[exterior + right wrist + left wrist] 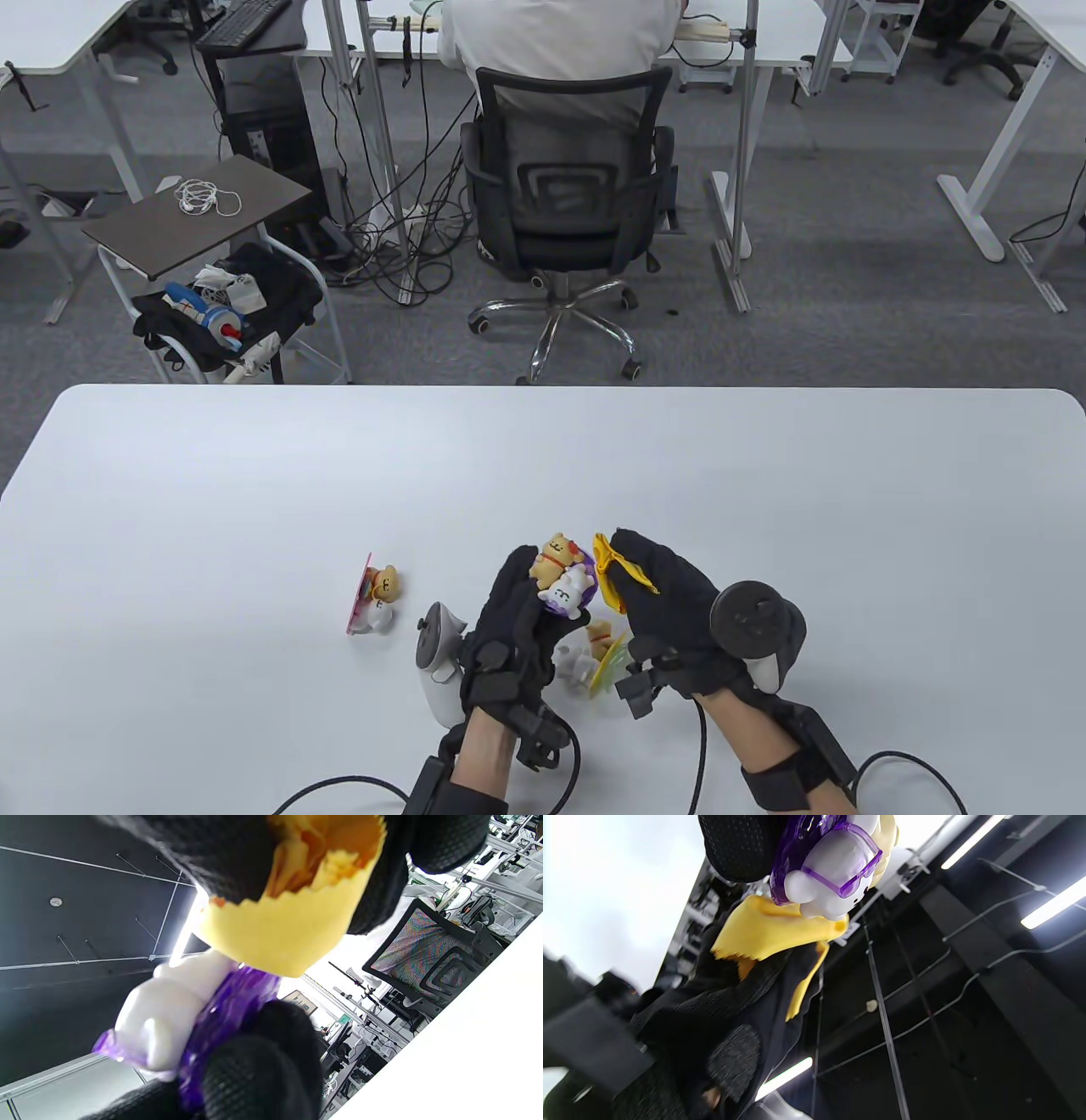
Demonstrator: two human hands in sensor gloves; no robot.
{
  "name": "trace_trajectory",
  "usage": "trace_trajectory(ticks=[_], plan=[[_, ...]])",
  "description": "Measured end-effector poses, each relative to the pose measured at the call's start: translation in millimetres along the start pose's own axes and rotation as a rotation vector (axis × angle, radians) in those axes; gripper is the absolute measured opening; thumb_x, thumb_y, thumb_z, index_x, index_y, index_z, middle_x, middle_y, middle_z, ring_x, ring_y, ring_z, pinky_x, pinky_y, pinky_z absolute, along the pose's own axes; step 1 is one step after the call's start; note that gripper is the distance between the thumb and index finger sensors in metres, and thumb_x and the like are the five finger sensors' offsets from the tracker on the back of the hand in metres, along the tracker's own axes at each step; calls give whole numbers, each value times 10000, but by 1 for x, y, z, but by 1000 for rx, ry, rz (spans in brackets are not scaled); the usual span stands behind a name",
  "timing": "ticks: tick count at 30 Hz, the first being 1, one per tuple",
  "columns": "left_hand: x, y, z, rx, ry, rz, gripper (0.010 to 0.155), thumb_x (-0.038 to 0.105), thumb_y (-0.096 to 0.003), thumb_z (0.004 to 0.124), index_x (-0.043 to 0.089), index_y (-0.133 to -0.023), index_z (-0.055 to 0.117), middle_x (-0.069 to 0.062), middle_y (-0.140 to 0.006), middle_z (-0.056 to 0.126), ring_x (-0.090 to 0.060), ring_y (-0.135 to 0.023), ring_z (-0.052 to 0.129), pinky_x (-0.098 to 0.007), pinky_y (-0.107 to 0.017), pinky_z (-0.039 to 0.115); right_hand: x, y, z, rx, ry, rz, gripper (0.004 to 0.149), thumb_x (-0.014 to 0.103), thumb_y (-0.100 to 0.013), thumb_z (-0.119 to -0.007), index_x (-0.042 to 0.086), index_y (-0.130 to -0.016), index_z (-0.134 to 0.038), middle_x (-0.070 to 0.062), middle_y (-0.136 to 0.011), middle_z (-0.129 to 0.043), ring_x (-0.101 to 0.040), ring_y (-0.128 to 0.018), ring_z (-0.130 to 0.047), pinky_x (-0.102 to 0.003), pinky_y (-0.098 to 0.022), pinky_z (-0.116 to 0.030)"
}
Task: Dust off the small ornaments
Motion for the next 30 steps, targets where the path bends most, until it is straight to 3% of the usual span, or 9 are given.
trace_trajectory(ticks=[8,13,18,22,26,29,30], plan=[[5,8,-15,130,18,40,584,372,-614,480,283,-1073,131,-34,-1085,516,-251,-1002,699,-326,-775,778,13,14,-24,90,128,113,470,326,-490,-862,114,-906,-800,-137,-754,-892,-352,-644,-924,-590,-570,-715],[4,9,-20,151,38,48,577,376,-616,479,285,-1075,142,-30,-1084,528,-246,-1003,705,-331,-785,773,20,14,-23,107,171,174,456,321,-463,-924,117,-867,-866,-131,-722,-943,-351,-628,-954,-591,-562,-732],[5,3,-10,18,72,18,541,408,-613,467,303,-1097,250,-39,-1020,660,-230,-882,806,-369,-673,790,14,0,8,39,9,51,437,309,-483,-880,178,-900,-849,-124,-776,-892,-356,-680,-902,-598,-586,-699],[2,-3,1,-89,-7,-62,538,406,-612,475,287,-1098,277,-60,-995,682,-243,-851,821,-386,-649,796,7,-3,9,73,-21,-5,448,301,-494,-849,173,-923,-838,-129,-803,-866,-368,-709,-878,-606,-594,-688],[11,1,-2,-11,-23,-5,539,404,-610,459,297,-1089,238,-59,-1013,629,-242,-900,773,-386,-704,785,8,-1,2,148,-37,28,445,314,-493,-854,167,-913,-851,-130,-799,-858,-364,-707,-868,-613,-595,-683],[16,7,-15,88,-41,1,539,408,-611,451,298,-1084,217,-53,-1025,601,-237,-921,751,-382,-721,773,11,1,-10,215,48,60,445,324,-478,-884,174,-896,-873,-120,-777,-889,-355,-688,-896,-618,-592,-690],[16,9,-19,131,-36,-4,541,410,-612,450,300,-1083,208,-50,-1030,593,-235,-924,745,-378,-722,768,13,0,-14,296,83,38,439,324,-484,-877,182,-899,-871,-114,-786,-886,-355,-706,-891,-628,-608,-668]])
Point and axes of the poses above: the tracker on the back of each hand, its own x axis roughly to the thumb side, its own y axis roughly from the fingertips to the wrist, z = x × y, the point moved 1 cm from there along -y, roughly from the wrist to the fingertips
